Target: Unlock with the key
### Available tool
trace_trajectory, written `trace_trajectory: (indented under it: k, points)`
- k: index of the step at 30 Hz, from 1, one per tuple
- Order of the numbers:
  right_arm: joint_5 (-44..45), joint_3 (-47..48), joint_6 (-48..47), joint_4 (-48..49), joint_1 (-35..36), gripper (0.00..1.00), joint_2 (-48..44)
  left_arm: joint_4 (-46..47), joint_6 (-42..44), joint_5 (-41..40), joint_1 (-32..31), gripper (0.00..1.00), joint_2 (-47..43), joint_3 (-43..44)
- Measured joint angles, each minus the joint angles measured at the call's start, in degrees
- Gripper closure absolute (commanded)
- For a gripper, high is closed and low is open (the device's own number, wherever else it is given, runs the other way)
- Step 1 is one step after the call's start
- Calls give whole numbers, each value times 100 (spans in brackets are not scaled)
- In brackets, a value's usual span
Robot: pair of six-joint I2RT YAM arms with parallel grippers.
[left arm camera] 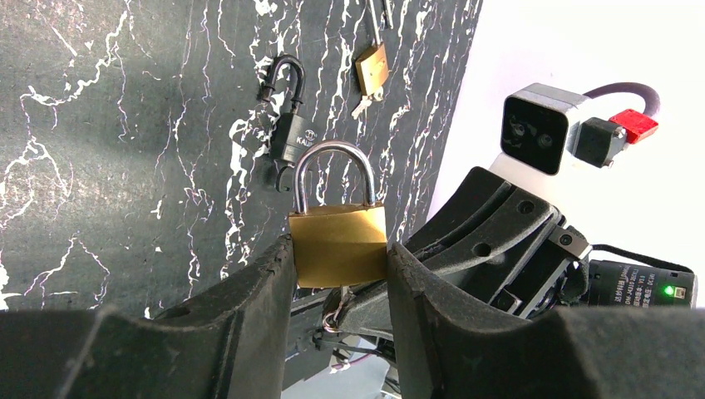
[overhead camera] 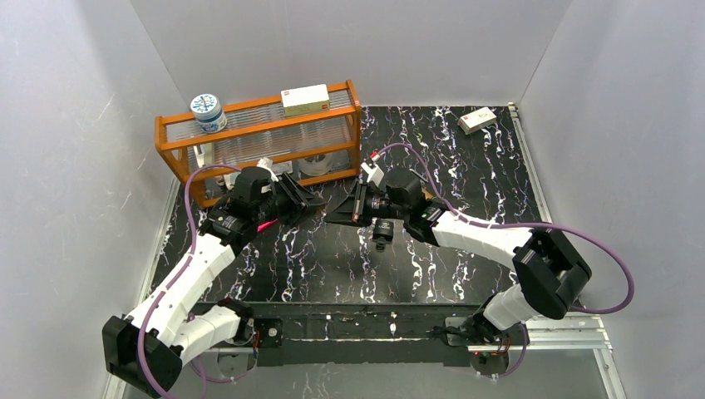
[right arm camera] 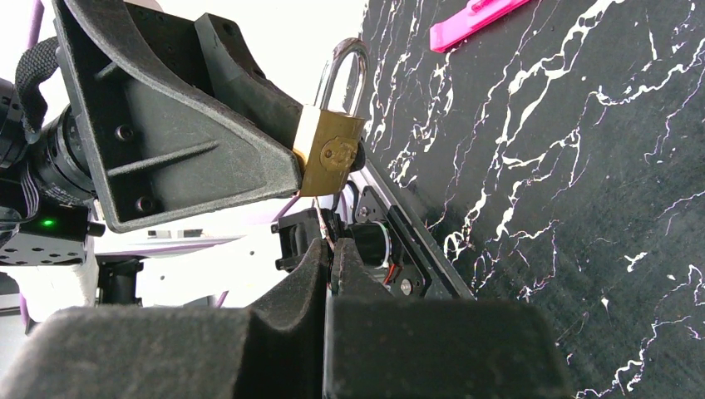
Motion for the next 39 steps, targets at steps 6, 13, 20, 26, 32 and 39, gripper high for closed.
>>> trace_trajectory:
  k: [6,13,20,26,32,39]
  points:
    - [2,66,0,-57,0,99,70,0,0,-26,0,100,0,0]
    - [59,264,-31,-361,2,99,125,4,22,-103,7,100,0,0]
    - [210,761,-400,-957,35,99,367,-20,15,-356,52,100,55,0]
    - [472,1099,-990,-1384,87,99,704,-170,-205,-645,74,100,328,0]
    - [671,1132,-1440,-1384,155,99,859,-297,-634,-804,74,100,566,0]
    - [754,1279,-1491,-1388,162,99,1078,-339,-863,-1027,74,100,789,74]
